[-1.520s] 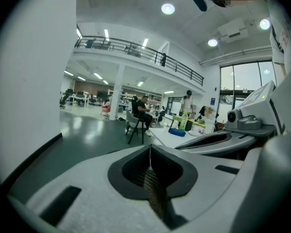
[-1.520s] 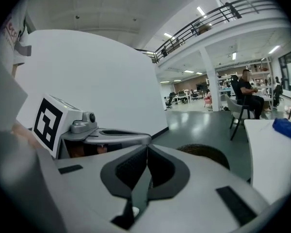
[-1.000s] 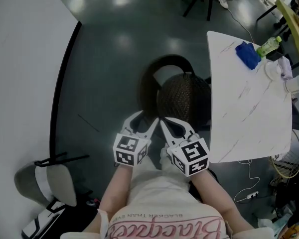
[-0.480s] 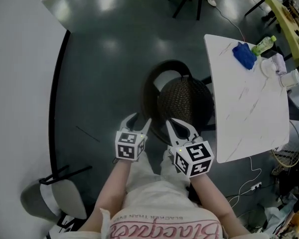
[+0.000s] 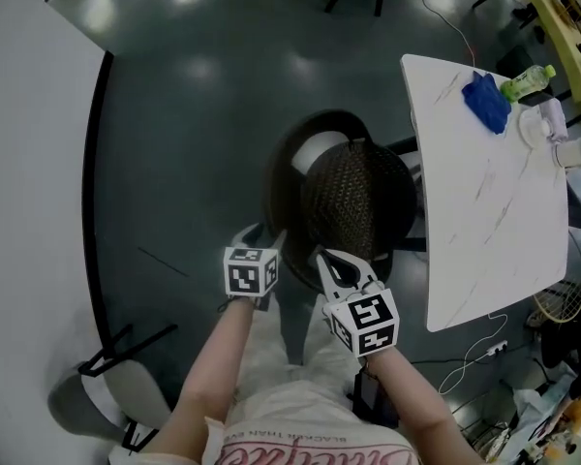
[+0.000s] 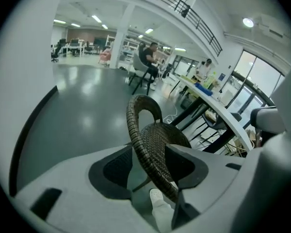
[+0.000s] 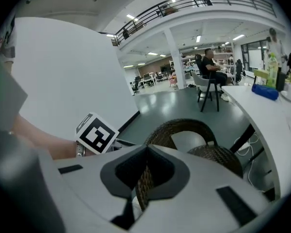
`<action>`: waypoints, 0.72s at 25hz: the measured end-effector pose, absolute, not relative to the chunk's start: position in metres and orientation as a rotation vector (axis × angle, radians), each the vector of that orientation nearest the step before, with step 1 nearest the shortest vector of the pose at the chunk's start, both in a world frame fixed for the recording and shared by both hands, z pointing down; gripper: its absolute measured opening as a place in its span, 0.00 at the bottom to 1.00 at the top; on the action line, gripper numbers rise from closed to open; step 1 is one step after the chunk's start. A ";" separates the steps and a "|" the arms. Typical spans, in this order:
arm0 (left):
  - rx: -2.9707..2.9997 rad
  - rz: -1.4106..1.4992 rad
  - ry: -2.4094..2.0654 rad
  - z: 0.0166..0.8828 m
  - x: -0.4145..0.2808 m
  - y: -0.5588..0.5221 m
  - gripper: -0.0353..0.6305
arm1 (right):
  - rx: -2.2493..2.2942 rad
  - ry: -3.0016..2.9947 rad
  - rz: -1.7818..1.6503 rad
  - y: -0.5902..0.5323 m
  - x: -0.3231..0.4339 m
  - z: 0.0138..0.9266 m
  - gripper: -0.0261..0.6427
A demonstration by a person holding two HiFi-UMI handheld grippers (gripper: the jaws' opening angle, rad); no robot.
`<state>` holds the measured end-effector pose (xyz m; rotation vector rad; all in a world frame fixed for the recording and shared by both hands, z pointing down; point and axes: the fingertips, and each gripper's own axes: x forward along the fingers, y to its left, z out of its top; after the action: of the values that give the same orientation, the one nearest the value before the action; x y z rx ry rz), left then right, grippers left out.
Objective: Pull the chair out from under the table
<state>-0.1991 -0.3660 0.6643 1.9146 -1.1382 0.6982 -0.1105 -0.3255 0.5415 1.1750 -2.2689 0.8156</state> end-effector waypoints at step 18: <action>1.588 0.666 -1.101 0.744 -0.183 -0.404 0.18 | 1.126 -2.231 0.833 -0.345 -0.112 0.575 0.04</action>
<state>-0.1828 -0.4035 0.7437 1.5882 -1.1007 0.6657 -0.1124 -0.3452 0.5750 1.1259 -2.2313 0.8329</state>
